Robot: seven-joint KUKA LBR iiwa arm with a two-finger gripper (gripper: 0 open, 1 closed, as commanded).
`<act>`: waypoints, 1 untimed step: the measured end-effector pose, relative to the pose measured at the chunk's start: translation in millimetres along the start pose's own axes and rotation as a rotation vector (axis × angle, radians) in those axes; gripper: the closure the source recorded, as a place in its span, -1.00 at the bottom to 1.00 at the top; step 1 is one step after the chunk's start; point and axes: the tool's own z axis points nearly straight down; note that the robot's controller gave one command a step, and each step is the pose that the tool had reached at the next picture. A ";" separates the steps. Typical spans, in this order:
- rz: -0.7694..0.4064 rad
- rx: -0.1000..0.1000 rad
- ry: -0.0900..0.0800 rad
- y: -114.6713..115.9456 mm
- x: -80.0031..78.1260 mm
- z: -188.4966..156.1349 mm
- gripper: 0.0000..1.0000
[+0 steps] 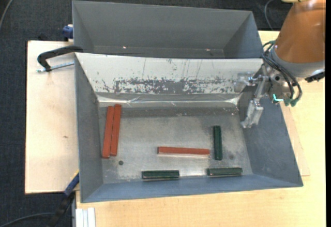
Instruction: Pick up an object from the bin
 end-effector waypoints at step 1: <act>-0.141 -0.002 0.000 39.7 45.3 90.4 -1.00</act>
Offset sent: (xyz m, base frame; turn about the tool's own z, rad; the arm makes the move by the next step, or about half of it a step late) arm -0.0440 0.0376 -0.0870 -0.1394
